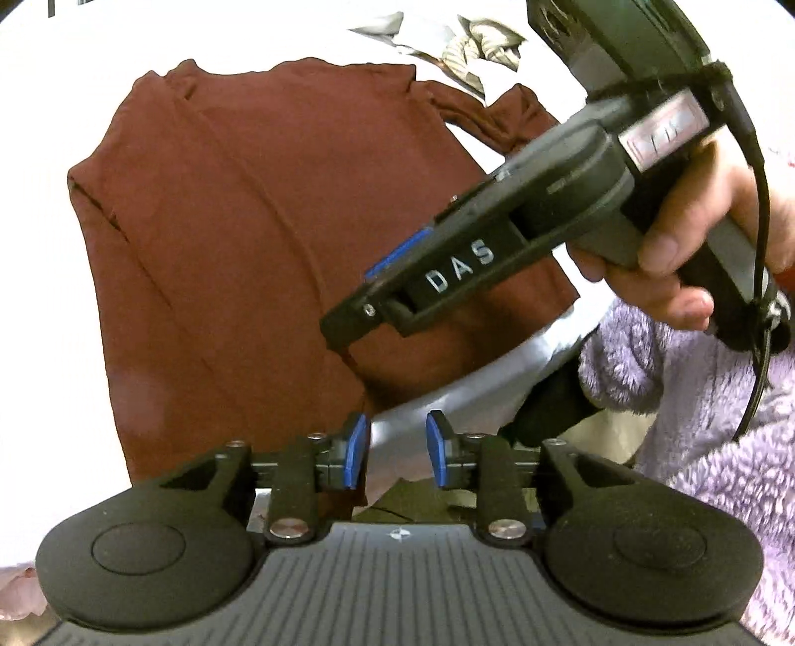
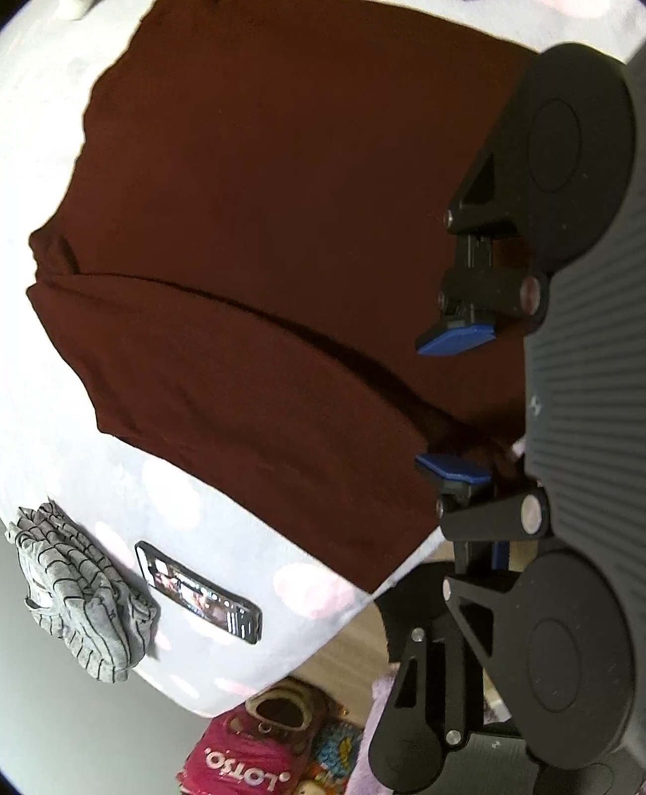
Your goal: Fold clothes
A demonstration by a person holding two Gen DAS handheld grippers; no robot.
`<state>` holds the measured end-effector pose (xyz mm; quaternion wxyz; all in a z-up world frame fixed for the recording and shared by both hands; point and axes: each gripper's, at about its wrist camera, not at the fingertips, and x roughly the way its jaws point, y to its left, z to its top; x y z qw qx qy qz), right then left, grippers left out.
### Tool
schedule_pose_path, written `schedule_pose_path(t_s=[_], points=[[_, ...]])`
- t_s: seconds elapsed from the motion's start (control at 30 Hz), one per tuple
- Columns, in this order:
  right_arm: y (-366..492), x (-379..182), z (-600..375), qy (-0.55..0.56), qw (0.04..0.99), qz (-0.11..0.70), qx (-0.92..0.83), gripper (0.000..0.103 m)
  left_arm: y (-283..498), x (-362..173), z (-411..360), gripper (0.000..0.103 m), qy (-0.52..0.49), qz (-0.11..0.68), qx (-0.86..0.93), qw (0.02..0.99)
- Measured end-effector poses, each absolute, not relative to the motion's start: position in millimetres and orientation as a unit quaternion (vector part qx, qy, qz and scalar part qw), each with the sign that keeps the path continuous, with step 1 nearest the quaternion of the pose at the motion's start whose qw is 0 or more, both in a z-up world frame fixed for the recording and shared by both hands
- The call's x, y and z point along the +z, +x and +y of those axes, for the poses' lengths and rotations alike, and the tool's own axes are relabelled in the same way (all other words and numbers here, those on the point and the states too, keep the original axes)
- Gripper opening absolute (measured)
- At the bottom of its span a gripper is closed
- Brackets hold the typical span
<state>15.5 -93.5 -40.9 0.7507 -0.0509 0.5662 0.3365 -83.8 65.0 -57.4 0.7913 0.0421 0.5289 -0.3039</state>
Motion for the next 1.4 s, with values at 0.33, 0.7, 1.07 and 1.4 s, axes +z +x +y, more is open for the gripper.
schedule_pose_path(t_s=[0.33, 0.7, 1.07, 1.4], points=[[9, -41, -77, -0.036, 0.736, 0.579, 0.350, 0.042, -92, -71, 59, 0.024, 0.107, 0.538, -0.244, 0.800], [8, -56, -90, -0.020, 0.712, 0.616, 0.335, 0.005, -93, -80, 44, 0.010, 0.091, 0.543, -0.320, 0.771], [3, -64, -121, -0.018, 0.713, 0.633, 0.300, 0.010, -83, -67, 76, 0.016, 0.050, 0.550, -0.230, 0.802], [-8, -67, -109, 0.065, 0.673, 0.657, 0.334, 0.039, -69, -68, 101, 0.016, 0.046, 0.559, -0.135, 0.817]])
